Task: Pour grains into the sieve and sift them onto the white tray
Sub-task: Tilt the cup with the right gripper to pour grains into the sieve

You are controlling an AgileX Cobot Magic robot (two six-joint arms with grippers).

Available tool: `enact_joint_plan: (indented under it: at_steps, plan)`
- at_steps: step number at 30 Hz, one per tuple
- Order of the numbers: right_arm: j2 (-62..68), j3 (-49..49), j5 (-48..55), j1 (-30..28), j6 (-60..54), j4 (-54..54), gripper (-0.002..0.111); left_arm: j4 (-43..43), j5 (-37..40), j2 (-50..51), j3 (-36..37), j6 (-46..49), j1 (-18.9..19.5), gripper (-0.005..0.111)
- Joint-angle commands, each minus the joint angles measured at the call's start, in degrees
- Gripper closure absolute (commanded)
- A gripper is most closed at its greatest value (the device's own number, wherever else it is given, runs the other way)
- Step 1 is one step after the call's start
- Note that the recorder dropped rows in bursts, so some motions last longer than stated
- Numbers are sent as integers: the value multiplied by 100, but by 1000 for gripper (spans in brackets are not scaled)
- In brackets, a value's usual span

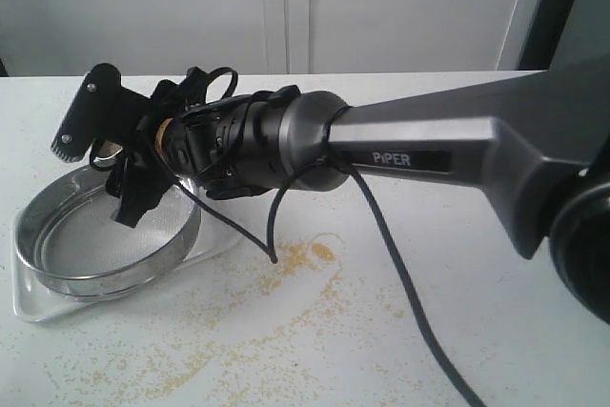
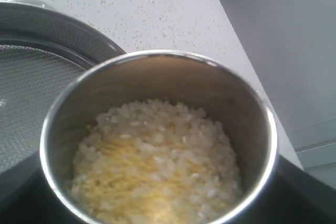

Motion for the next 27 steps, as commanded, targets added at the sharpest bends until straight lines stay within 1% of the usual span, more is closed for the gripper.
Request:
enact_joint_plan:
  at_steps: [1,5,9,27]
  plan:
    - [80,-243,177,74,-473,4,108,-60,-8,-22,29,0,0,106]
    - [178,-384,339,107,-853,4,108,-60,-8,-22,29,0,0,106]
    - [312,-479,407,144,-1554,4,108,-60,-8,-22,29,0,0,106]
    - [553,-479,718,144,-3532,-132,108,-60,-8,-22,29,0,0,106]
